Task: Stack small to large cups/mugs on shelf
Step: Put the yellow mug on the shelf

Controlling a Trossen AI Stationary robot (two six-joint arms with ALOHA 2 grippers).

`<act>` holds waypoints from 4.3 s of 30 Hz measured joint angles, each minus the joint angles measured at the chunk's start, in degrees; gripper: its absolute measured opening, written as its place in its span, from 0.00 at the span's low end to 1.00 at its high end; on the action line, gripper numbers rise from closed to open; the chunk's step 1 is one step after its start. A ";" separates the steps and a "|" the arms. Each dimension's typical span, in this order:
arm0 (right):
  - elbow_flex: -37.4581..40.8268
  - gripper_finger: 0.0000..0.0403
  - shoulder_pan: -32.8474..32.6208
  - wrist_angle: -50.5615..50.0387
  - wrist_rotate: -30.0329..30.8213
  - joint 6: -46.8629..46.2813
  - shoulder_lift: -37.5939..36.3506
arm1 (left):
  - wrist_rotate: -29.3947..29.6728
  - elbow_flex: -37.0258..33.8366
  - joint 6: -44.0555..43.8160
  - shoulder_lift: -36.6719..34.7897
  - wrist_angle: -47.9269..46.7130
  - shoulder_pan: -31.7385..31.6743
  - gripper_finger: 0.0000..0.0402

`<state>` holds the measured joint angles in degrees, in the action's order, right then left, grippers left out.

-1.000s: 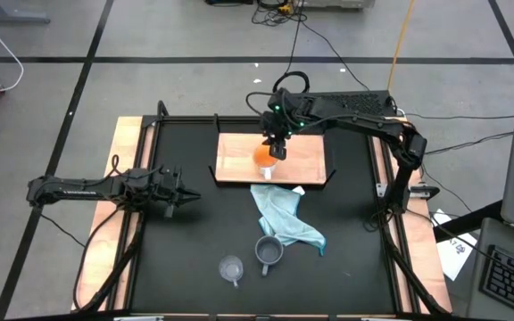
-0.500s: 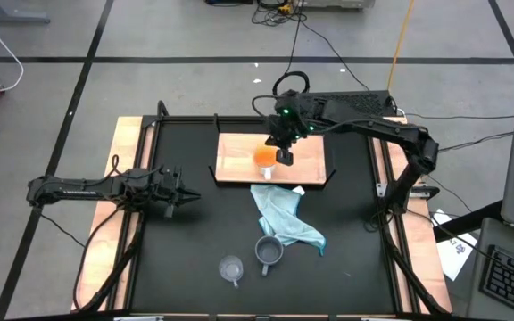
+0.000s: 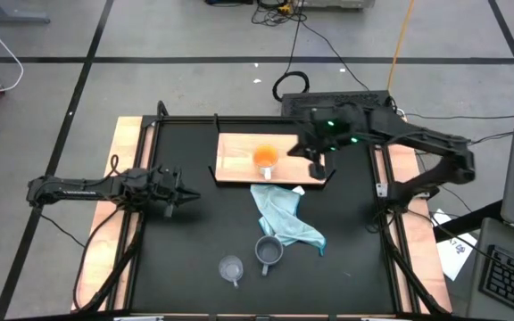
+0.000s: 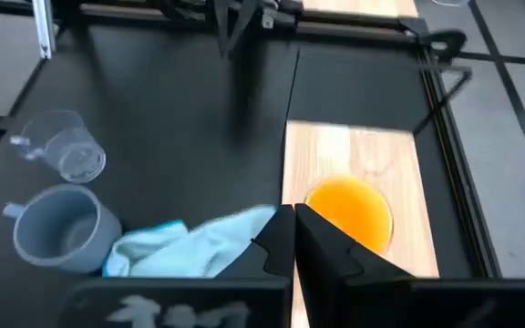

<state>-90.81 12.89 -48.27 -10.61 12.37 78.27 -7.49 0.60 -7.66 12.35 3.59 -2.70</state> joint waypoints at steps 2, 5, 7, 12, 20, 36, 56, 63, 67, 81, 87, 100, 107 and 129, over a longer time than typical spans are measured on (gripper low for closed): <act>4.61 0.00 -0.05 1.36 0.51 -1.17 -4.07 | 0.00 0.00 0.00 0.01 1.78 0.00 0.08; 13.28 0.00 -0.05 4.55 1.58 -2.83 -10.78 | 0.00 0.00 0.00 -0.01 5.89 0.00 0.08; 19.31 0.00 -0.32 7.65 1.61 -3.80 -14.80 | 0.00 0.01 -0.03 -0.01 8.40 -0.01 0.08; 33.30 0.00 -0.71 15.51 1.35 -5.90 -23.87 | 0.13 2.02 -1.12 0.03 11.33 0.00 0.08; 46.00 0.00 -0.68 22.36 -0.20 -7.42 -33.56 | 4.84 12.16 -3.19 4.62 7.83 0.00 0.08; 54.48 0.00 -0.68 23.23 -2.07 -11.23 -46.41 | 7.62 39.72 -0.96 35.81 1.76 -1.50 0.00; 61.43 0.00 -0.68 25.00 -2.03 -16.24 -56.79 | -7.27 65.92 -3.40 65.94 -13.26 -14.05 0.00; 63.51 0.00 -0.68 26.30 -1.97 -17.30 -60.01 | -8.64 74.02 -0.72 72.56 -20.04 -15.54 0.00; 65.13 0.00 -0.68 27.08 -1.98 -17.72 -60.56 | -11.95 77.75 -0.40 75.89 -22.41 -16.86 0.00; 66.26 0.00 -0.68 30.01 -3.19 -18.18 -60.60 | -11.56 98.47 4.65 90.70 -44.55 -19.27 0.00; 66.26 0.00 -0.68 29.75 -3.22 -18.79 -60.60 | -10.12 109.91 12.43 96.69 -58.89 -20.49 0.03; 66.26 0.00 -0.68 29.08 -3.26 -18.65 -60.60 | -4.36 114.33 20.82 100.86 -63.90 -20.64 0.36; 66.26 0.00 -0.66 28.86 -3.26 -18.59 -60.56 | -3.39 114.31 21.11 102.80 -62.75 -21.74 0.54; 66.98 0.00 -0.66 29.17 -3.26 -18.85 -60.58 | -3.52 114.22 22.00 104.81 -63.09 -21.98 0.61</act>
<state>-23.83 12.23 -19.10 -13.87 -6.48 17.69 -11.00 114.83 14.34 117.16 -59.51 -24.69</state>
